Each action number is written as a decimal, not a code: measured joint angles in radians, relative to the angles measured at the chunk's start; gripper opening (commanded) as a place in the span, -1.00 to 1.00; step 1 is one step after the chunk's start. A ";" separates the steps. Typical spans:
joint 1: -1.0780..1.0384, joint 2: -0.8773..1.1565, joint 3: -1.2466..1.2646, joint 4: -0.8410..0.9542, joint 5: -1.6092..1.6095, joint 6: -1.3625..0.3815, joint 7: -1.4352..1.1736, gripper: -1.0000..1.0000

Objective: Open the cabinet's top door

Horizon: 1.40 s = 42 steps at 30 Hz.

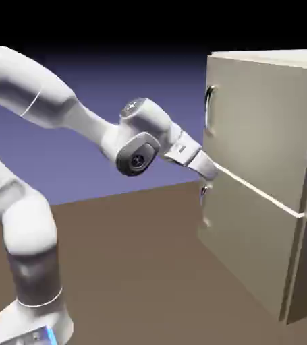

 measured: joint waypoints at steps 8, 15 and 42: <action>-0.137 -0.086 0.164 0.069 0.348 -0.011 0.218 0.00; -0.257 -0.161 0.307 0.130 0.652 -0.021 0.409 0.00; -0.721 -0.451 0.859 0.364 1.827 -0.058 1.146 0.00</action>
